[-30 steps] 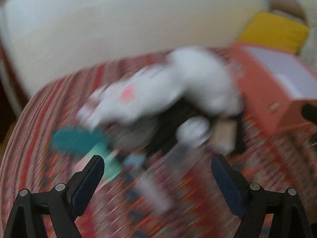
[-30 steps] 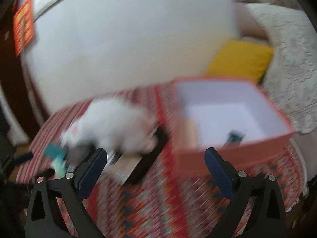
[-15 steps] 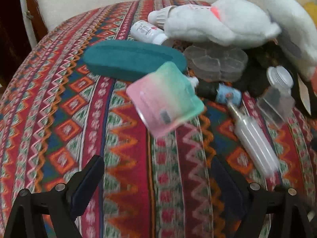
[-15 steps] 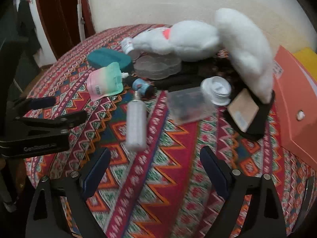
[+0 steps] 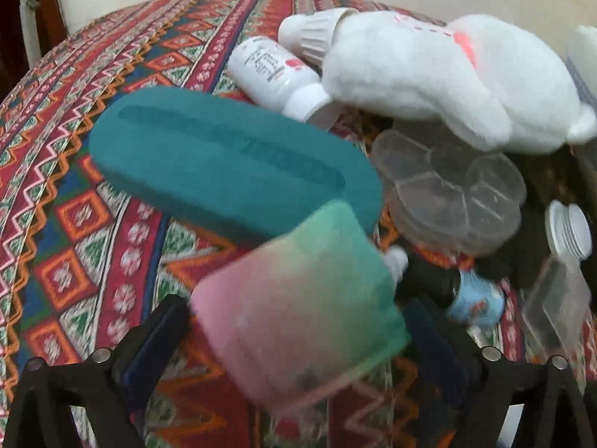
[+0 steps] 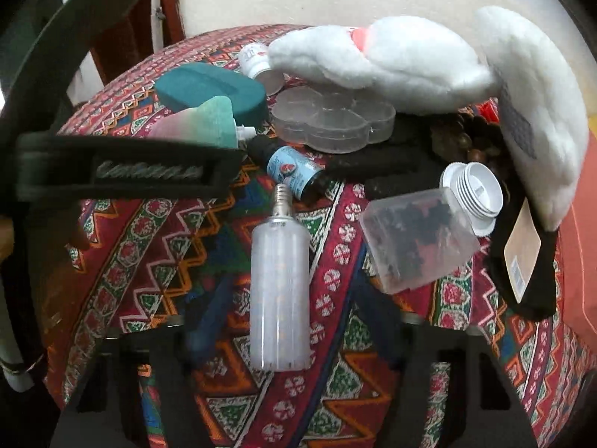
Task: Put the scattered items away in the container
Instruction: 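Grasp the pastel pouch with the left tool while the right tool grasps the clear bulb, then carry the pouch and bulb to the pink box and release both inside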
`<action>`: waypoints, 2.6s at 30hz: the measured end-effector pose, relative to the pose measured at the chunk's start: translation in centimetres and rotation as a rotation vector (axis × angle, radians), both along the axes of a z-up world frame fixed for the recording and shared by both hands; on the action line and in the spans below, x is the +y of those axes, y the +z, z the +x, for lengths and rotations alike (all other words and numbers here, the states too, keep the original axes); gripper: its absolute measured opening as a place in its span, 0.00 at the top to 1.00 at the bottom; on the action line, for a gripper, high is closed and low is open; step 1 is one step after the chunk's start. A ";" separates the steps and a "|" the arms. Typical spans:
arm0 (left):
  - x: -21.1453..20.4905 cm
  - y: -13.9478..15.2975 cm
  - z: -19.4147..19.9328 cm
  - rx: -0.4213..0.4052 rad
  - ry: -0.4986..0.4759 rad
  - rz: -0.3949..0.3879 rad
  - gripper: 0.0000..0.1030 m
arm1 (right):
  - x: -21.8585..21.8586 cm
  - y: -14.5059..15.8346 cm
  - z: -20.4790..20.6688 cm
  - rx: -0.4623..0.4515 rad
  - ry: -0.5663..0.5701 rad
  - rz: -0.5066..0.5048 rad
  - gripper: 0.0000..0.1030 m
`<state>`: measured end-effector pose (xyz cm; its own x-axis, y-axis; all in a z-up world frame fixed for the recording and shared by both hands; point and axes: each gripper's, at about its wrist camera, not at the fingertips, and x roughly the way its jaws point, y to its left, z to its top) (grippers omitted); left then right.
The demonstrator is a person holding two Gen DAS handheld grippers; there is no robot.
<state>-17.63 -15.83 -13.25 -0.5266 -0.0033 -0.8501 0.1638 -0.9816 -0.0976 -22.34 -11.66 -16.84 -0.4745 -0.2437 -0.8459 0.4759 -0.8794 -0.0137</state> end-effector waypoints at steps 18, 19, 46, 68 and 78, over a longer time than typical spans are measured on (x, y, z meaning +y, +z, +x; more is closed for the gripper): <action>0.3 5.1 5.6 0.123 -0.024 0.064 0.27 | 1.4 2.8 2.4 0.021 0.017 -0.075 0.72; 0.3 5.5 5.8 0.134 -0.027 0.061 0.27 | 1.5 3.1 2.8 0.026 0.020 -0.076 0.72; 5.7 15.3 10.2 0.346 -0.178 0.083 0.27 | 12.0 12.8 7.0 0.158 -0.079 -0.302 0.72; 20.7 19.4 10.5 0.384 -0.390 0.058 0.27 | 26.1 18.0 10.6 0.298 -0.271 -0.433 0.72; 27.3 22.2 7.0 0.409 -0.474 0.069 0.27 | 32.4 22.4 10.4 0.448 -0.430 -0.386 0.72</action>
